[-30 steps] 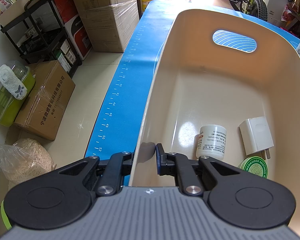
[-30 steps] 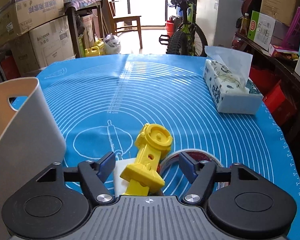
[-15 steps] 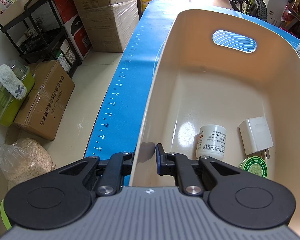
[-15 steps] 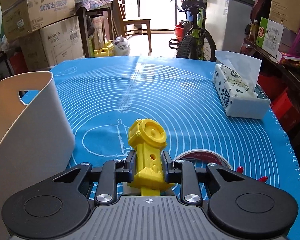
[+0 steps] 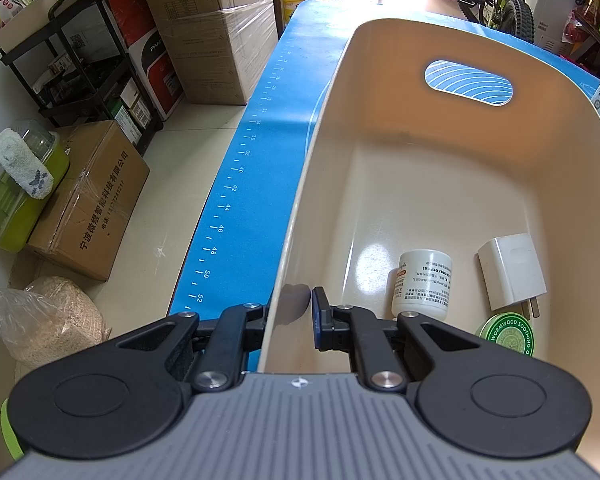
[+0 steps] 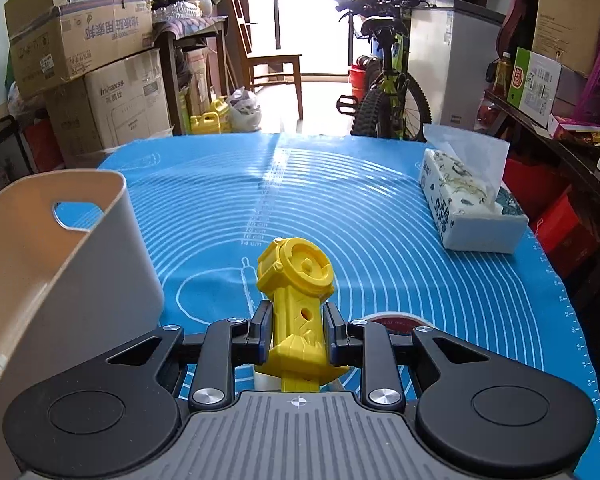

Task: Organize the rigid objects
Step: 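Carry the yellow part over the basket and open the right tool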

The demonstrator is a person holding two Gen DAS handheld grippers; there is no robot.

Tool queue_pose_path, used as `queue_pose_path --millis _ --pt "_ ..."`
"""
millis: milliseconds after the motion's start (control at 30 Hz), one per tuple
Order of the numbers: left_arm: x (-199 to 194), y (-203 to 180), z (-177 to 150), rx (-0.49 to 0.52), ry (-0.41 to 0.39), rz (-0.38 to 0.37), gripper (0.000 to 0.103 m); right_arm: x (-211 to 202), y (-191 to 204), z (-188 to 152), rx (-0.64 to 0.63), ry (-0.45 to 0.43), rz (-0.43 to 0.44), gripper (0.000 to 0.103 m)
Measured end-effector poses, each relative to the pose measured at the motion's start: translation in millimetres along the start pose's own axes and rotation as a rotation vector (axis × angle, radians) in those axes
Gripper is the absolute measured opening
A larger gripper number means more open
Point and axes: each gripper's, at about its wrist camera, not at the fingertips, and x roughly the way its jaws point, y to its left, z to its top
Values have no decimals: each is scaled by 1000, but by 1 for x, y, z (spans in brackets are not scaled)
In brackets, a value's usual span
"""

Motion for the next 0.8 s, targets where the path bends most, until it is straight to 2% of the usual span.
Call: queue_pose_path --millis 267,533,800 --pt "0 0 0 0 0 0 15 -36 14 17 -7 -89 30 34" --pt "0 0 0 0 0 0 15 -78 49 34 -43 -189 126 35" --pt "0 0 0 0 0 0 15 -91 97 33 -110 -175 235 35"
